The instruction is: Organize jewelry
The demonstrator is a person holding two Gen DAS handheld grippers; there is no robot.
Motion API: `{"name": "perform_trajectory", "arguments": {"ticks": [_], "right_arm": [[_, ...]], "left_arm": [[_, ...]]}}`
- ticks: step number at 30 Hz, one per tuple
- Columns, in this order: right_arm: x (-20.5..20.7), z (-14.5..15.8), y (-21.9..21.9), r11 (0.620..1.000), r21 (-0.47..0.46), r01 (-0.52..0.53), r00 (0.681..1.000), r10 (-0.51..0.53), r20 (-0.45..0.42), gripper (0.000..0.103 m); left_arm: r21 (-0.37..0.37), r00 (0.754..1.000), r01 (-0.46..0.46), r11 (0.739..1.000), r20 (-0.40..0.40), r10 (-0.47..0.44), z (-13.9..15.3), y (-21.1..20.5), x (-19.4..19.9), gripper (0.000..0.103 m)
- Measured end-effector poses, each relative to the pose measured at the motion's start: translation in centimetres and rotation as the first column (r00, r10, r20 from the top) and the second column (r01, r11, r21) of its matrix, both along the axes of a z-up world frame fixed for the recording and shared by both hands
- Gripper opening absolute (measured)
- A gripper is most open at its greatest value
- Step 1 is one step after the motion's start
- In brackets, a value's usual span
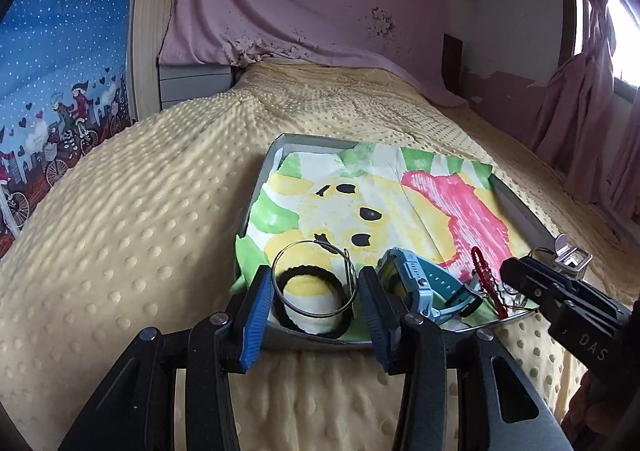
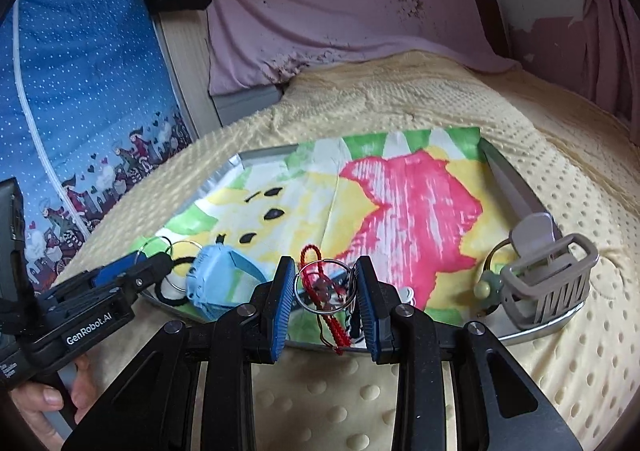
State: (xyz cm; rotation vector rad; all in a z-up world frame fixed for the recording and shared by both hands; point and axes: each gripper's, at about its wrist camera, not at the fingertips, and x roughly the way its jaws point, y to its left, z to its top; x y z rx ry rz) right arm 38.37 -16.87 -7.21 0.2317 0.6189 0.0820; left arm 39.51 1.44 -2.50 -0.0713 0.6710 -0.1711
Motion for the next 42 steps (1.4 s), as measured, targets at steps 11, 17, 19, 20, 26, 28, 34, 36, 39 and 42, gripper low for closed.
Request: {"name": "perform_trajectory", "arguments": {"ticks": [11, 17, 19, 20, 26, 28, 34, 36, 39, 42], "right_arm": [[-0.1, -0.2, -0.5, 1.000, 0.002, 0.025, 0.999, -0.025, -0.021, 0.042], [-1.4, 0.6, -1.1, 0.999, -0.009, 0.052, 0.999, -0.052, 0.001, 0.049], [-2.3, 1.2, -1.5, 0.997, -0.020, 0.070, 0.997, -0.069, 0.020, 0.060], [-2.9, 1.6, -1.7, 0.997, -0.024, 0.076, 0.996, -0.075, 0.038, 0.065], [-6.3, 3.9, -2.9, 0.993, -0.049, 0.106, 0.987, -0.099, 0.127, 0.093], [-7.5, 4.7, -3.3, 0.993, -0.041, 0.112, 0.982, -0.105, 0.156, 0.095], [-11.2, 7.0, -4.3, 0.992, -0.022, 0.124, 0.962, -0.115, 0.248, 0.102], [-12.4, 7.6, -4.5, 0.992, -0.015, 0.123, 0.956, -0.114, 0.270, 0.102], [-14.3, 8.5, -4.5, 0.992, -0.021, 0.128, 0.946, -0.115, 0.304, 0.102], [-16.0, 9.1, -4.5, 0.993, -0.028, 0.118, 0.941, -0.103, 0.321, 0.102]], "left_arm": [[-0.065, 1.000, 0.003, 0.998, 0.022, -0.002, 0.5, 0.5, -0.7, 0.062], [-0.072, 0.998, -0.017, 0.997, 0.060, 0.021, 1.5, 0.5, -1.8, 0.077], [-0.091, 0.995, -0.028, 0.995, 0.096, 0.037, 2.3, 0.7, -2.9, 0.087], [-0.104, 0.993, -0.027, 0.994, 0.115, 0.038, 2.8, 0.7, -3.4, 0.093], [-0.095, 0.976, -0.025, 0.995, 0.214, 0.045, 5.3, 0.2, -6.7, 0.103], [-0.082, 0.972, -0.019, 0.996, 0.232, 0.037, 5.9, -0.1, -7.7, 0.103], [-0.056, 0.961, -0.013, 0.998, 0.275, 0.028, 7.3, 0.0, -10.5, 0.103], [-0.063, 0.958, -0.010, 0.998, 0.284, 0.028, 7.6, 0.1, -11.5, 0.103], [-0.105, 0.954, -0.015, 0.994, 0.295, 0.045, 7.9, 0.5, -12.9, 0.103], [-0.117, 0.951, -0.022, 0.993, 0.304, 0.057, 8.2, 0.6, -14.4, 0.103]]}}
